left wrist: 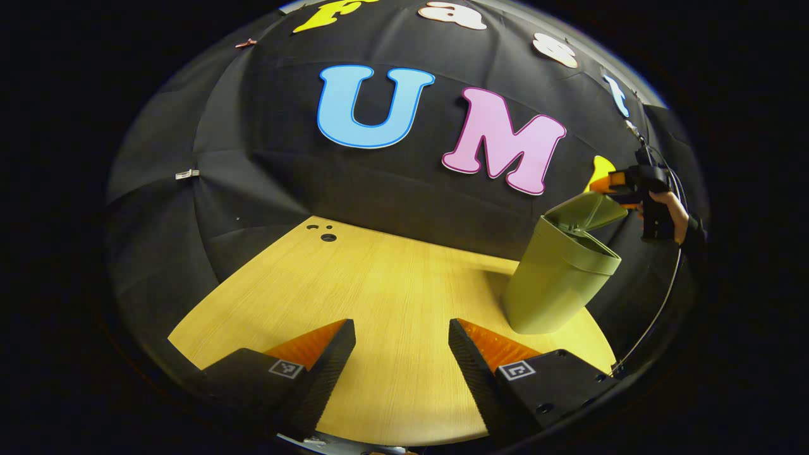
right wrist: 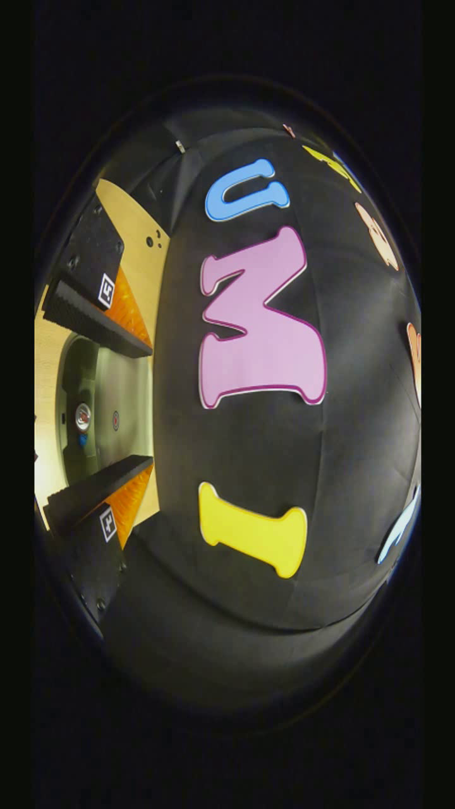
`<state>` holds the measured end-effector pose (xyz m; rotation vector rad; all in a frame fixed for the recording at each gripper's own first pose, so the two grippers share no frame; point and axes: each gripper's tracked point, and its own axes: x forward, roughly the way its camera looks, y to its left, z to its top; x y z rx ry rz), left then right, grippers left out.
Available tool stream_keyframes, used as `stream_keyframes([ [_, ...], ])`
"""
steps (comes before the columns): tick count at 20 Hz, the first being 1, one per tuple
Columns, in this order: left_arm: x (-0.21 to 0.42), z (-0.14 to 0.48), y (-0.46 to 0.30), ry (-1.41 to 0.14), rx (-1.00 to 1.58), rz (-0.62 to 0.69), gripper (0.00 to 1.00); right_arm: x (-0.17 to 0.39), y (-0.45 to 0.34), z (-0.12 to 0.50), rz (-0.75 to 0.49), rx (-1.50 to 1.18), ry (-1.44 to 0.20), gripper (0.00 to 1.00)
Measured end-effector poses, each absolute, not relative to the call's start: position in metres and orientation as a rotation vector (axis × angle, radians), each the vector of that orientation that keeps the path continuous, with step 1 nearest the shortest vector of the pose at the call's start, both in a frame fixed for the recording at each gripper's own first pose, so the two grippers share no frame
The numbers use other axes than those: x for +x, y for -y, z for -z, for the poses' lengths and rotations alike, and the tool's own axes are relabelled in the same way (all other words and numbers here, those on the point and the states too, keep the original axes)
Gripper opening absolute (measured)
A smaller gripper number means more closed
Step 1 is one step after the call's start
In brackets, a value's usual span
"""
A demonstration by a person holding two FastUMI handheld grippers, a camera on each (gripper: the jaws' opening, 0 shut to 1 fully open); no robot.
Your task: Press the lid of the desktop garbage bin to open it, pick up the crumpled paper on the desktop and throw it into the bin, then pick up the pop can on the desktop and drop it into the bin, and finally close the garbage bin lid.
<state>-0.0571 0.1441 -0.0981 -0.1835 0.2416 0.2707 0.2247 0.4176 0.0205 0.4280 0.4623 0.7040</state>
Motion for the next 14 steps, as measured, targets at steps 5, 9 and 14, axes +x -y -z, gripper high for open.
stream_keyframes([
  [5,-0.066,0.095,-0.138,-0.258,-0.161,-0.258,0.96,0.189,-0.427,0.027,-0.7,0.425,-0.531,0.99],
  [9,-0.074,0.098,-0.138,-0.274,-0.141,-0.261,0.96,0.179,-0.425,0.043,-0.676,0.414,-0.525,0.99],
  [14,-0.079,0.105,-0.136,-0.287,-0.152,-0.272,0.96,0.173,-0.424,0.053,-0.67,0.375,-0.521,0.97],
])
